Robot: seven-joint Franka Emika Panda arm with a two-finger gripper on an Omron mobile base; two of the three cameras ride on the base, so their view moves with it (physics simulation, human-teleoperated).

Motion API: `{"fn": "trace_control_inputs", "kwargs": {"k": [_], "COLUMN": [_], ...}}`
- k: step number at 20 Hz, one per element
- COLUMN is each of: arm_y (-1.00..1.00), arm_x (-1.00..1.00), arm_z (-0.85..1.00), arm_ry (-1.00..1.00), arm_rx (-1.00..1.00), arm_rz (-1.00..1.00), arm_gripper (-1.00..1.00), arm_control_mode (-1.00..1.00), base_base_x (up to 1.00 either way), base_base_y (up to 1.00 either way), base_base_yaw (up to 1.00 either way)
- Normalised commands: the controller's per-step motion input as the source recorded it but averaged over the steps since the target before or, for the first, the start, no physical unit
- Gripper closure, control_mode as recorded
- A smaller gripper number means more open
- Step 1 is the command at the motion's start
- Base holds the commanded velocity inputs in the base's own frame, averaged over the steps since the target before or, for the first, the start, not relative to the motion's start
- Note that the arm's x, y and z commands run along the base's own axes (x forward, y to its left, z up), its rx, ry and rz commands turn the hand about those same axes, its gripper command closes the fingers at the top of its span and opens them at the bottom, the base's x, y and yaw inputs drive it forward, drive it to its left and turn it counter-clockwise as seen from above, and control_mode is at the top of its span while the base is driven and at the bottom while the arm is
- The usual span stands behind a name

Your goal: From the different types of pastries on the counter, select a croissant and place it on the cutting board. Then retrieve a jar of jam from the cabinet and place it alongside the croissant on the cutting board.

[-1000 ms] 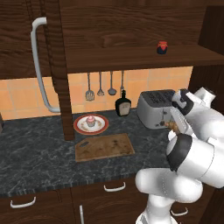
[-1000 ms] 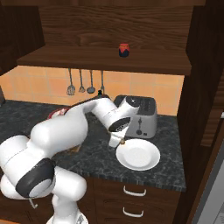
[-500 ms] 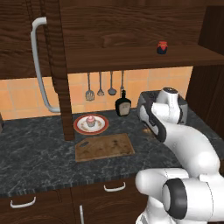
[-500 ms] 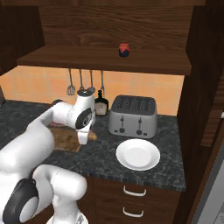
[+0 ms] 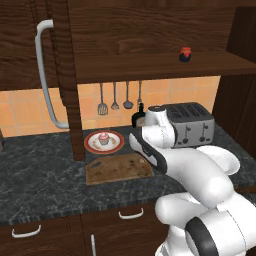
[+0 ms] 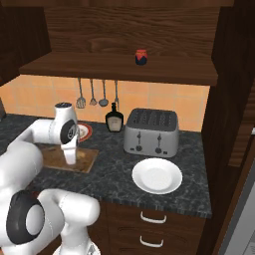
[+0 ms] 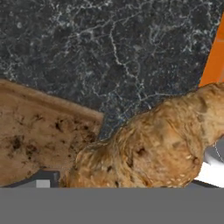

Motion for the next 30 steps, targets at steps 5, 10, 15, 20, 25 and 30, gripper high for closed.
{"fn": "trace_control_inputs", "kwargs": {"k": [5,10,15,20,25,30], "arm_y": [0.36,0.05,0.39,0.27,0.0,0.02], "arm_x": [0.37,0.46,0.15,0.08,0.28,0.17], "arm_z": [-0.16,-0.3,-0.39,-0.26,-0.24,-0.29], "arm_ry": [0.05,0.0,0.0,0.0,0.0,0.0], "arm_rx": [0.0,0.0,0.0,0.0,0.0,0.0], "arm_rz": [0.32,0.28,0.17,0.05,0.06,0.05], "arm_gripper": [1.0,1.0,1.0,1.0,1.0,-1.0], "arm_control_mode": [-1.0,-1.0,-1.0,-1.0,-1.0,-1.0], "base_base_x": [0.0,0.0,0.0,0.0,0.0,0.0], "base_base_y": [0.0,0.0,0.0,0.0,0.0,0.0], "base_base_yaw": [0.0,0.0,0.0,0.0,0.0,0.0]}}
